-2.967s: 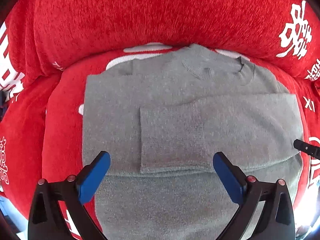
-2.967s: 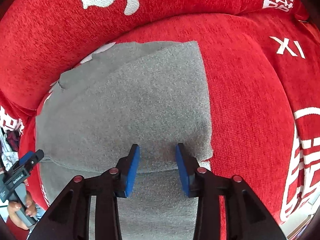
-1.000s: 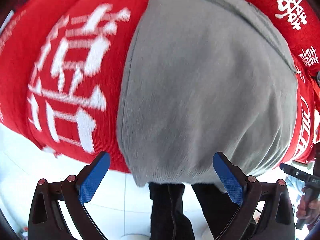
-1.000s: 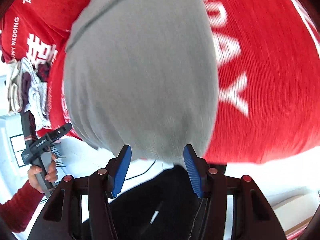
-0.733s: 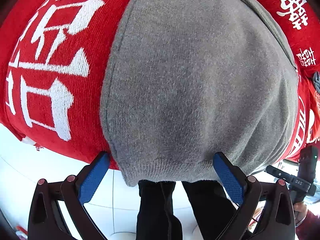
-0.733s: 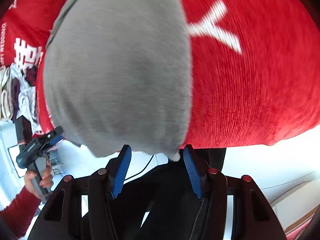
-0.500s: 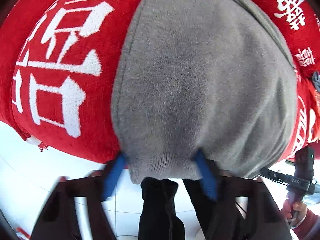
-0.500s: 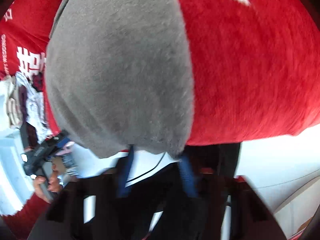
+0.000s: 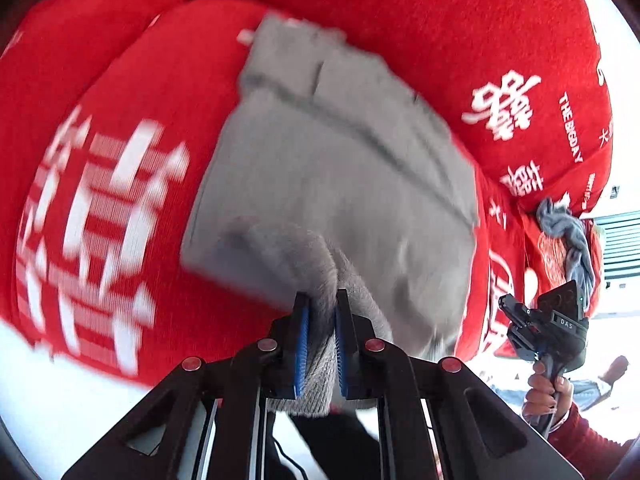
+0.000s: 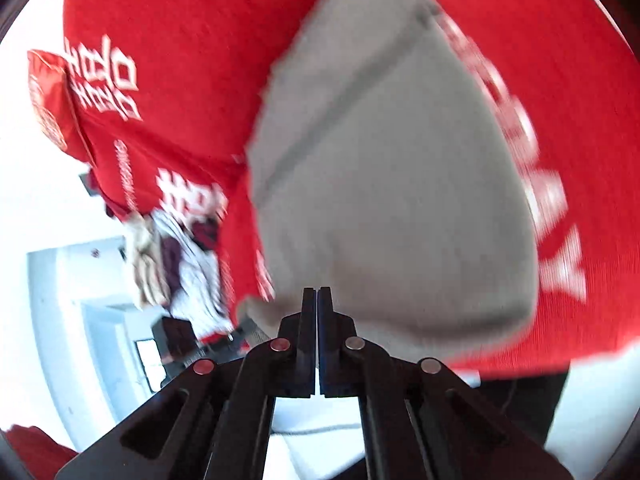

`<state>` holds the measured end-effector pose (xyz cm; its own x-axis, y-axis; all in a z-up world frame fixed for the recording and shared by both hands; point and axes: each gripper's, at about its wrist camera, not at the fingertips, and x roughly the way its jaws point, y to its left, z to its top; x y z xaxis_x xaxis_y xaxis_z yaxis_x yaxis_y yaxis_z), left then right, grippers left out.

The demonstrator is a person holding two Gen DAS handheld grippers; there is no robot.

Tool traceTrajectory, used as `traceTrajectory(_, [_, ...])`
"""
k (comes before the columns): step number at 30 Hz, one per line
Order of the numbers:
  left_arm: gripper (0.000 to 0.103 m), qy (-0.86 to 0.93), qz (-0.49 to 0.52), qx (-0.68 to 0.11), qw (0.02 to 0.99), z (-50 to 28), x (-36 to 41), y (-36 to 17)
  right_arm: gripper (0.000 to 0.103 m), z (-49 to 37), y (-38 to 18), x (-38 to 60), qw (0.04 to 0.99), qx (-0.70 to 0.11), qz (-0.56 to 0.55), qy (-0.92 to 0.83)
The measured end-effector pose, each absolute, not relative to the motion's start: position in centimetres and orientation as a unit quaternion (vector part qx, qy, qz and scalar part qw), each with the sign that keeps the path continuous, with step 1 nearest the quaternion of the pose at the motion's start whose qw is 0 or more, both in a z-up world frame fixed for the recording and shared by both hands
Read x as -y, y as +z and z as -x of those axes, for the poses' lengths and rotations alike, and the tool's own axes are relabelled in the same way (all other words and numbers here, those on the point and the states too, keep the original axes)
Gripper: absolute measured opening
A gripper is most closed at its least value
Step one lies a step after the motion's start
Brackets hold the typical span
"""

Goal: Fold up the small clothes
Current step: 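Lift the hem with both grippers, fold it toward the collar, release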

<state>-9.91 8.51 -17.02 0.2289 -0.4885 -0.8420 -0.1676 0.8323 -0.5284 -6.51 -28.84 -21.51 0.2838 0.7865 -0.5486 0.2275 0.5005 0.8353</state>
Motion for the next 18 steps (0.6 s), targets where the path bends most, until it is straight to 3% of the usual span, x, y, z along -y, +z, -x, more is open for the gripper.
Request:
traceTrajectory(4, [0.013, -0.110, 0.253, -0.609, 0.743, 4.7, -7.8, -18.6, 0.004, 1.7, -21.0, 28.4, 0.696, -0.596, -0.353, 0.192])
traceTrajectory(8, [0.013, -0.117, 0.238, -0.624, 0.735, 3.5, -7.1, -19.8, 0.008, 3.3, -20.4, 23.3, 0.698, -0.662, -0.153, 0.227])
traceTrajectory(9, [0.013, -0.117, 0.236, -0.631, 0.730, 3.6, -7.0, -20.0, 0.016, 5.0, -20.3, 21.6, 0.690, -0.670, -0.103, 0.254])
traceTrajectory(10, [0.013, -0.114, 0.233, -0.638, 0.725, 4.1, -7.1, -19.9, 0.033, 6.1, -20.4, 20.5, 0.685, -0.674, -0.071, 0.269])
traceTrajectory(12, [0.013, -0.104, 0.224, -0.645, 0.723, 5.1, -7.0, -19.9, 0.055, 8.4, -20.4, 18.0, 0.676, -0.674, 0.006, 0.297])
traceTrajectory(13, [0.015, -0.096, 0.210, -0.652, 0.722, 5.9, -7.2, -19.7, 0.055, 9.1, -20.5, 17.3, 0.674, -0.672, 0.029, 0.305])
traceTrajectory(15, [0.057, -0.075, 0.181, -0.664, 0.721, 6.9, -7.5, -19.3, 0.055, 10.6, -20.9, 15.5, 0.671, -0.663, 0.088, 0.319])
traceTrajectory(16, [0.088, -0.062, 0.165, -0.665, 0.726, 7.5, -7.9, -18.9, 0.055, 11.1, -21.1, 14.9, 0.671, -0.658, 0.109, 0.323])
traceTrajectory(18, [0.089, -0.057, 0.145, -0.653, 0.742, 8.6, -8.3, -18.0, 0.055, 11.5, -21.6, 13.8, 0.670, -0.652, 0.145, 0.324])
